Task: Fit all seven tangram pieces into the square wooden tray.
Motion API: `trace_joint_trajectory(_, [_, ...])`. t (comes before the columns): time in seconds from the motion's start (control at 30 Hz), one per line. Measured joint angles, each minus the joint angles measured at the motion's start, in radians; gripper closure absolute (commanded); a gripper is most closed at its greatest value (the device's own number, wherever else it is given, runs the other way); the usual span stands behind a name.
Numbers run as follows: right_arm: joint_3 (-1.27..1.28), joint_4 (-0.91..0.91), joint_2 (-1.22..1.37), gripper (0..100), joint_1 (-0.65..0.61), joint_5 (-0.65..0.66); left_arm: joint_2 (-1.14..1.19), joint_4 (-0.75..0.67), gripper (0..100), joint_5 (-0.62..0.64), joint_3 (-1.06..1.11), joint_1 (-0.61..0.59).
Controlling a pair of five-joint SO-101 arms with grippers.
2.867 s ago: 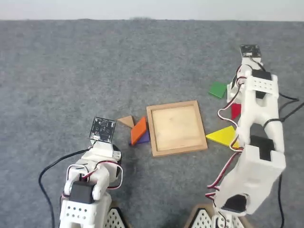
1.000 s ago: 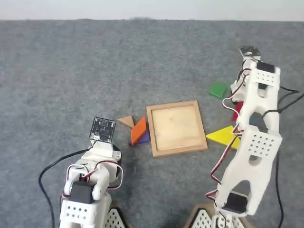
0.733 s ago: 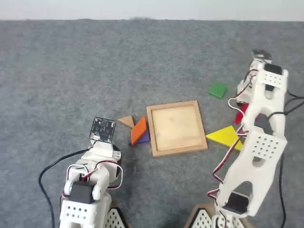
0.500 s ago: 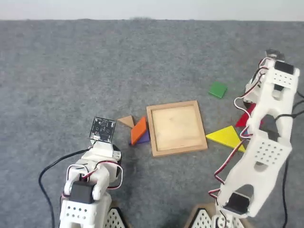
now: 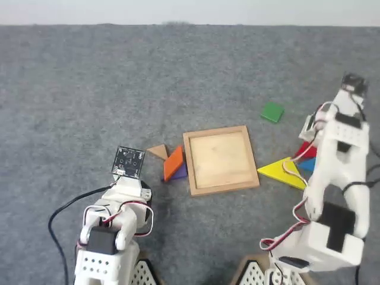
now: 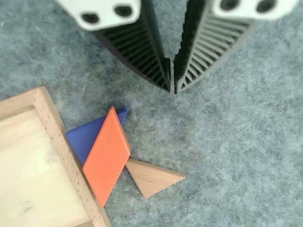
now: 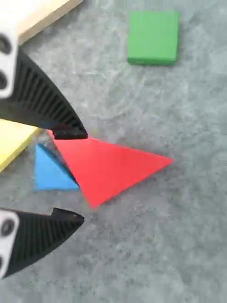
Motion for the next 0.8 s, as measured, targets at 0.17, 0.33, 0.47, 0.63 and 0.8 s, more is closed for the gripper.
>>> trace_joint_trajectory(0.17, [-0.011, -0.009, 0.008, 66.7, -0.025, 0.023, 0.000, 0.000, 99, 0.000, 0.000, 0.000])
trace_joint_trajectory(0.33, [-0.181, 0.083, 0.175, 65.2, -0.026, -0.006, 0.000, 0.000, 99, 0.000, 0.000, 0.000])
trace_joint_trajectory(0.47, [-0.288, 0.132, 0.298, 65.4, -0.028, -0.012, 0.000, 0.000, 99, 0.000, 0.000, 0.000])
trace_joint_trajectory(0.63, [-0.351, 0.176, 0.376, 65.6, -0.028, -0.015, 0.000, 0.000, 99, 0.000, 0.000, 0.000])
trace_joint_trajectory(0.8, [-0.382, 0.186, 0.413, 65.6, -0.026, -0.015, 0.000, 0.000, 99, 0.000, 0.000, 0.000])
